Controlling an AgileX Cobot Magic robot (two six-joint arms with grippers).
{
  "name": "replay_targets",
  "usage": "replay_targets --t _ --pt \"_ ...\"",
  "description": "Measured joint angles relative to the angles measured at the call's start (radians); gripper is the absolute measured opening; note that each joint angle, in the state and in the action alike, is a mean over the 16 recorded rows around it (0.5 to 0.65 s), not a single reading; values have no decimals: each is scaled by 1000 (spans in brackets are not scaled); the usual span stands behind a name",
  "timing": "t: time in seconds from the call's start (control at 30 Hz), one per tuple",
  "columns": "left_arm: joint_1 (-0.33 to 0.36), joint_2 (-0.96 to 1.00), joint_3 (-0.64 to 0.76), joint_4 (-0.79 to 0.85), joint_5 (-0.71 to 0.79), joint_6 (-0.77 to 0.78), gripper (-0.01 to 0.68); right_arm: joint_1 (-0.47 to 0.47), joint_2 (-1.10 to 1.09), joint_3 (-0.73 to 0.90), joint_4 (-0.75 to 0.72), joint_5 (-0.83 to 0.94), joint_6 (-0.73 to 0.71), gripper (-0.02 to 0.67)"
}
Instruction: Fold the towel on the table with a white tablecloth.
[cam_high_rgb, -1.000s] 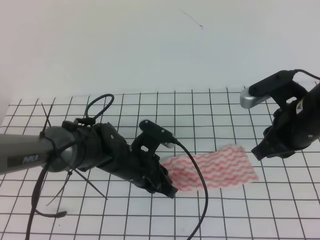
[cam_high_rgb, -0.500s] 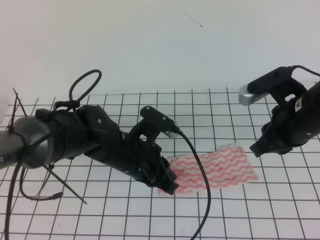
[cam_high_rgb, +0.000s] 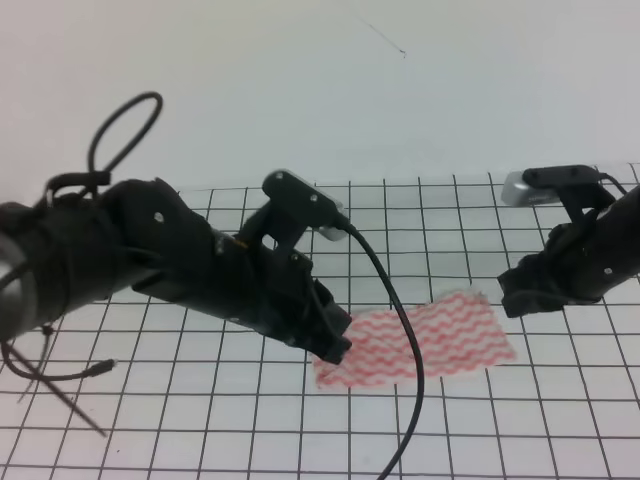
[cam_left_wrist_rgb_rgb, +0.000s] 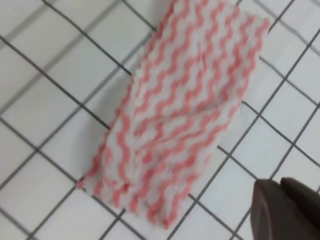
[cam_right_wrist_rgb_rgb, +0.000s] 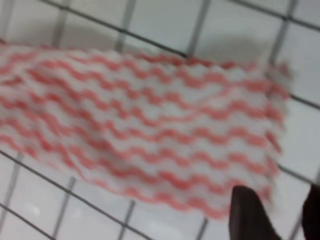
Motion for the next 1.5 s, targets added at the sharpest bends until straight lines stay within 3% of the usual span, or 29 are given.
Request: replay_targets --t 0.2,0.37,0.7,1.13,1.27,1.5 --pt "1 -79 0 31 23 -45 0 -61 89 0 203 -2 -210 266" --pt "1 -112 0 47 45 -68 0 -75 142 0 278 -2 -300 291" --pt "1 -126 0 60 56 -80 0 -57 189 0 338 -10 -356 292" --pt "1 -126 0 70 64 -78 0 -44 160 -12 600 25 -579 273" --pt "1 -126 0 72 66 -76 0 -48 147 -22 582 41 -554 265" --pt "1 -126 0 72 67 -79 0 -56 142 -36 407 43 -412 260"
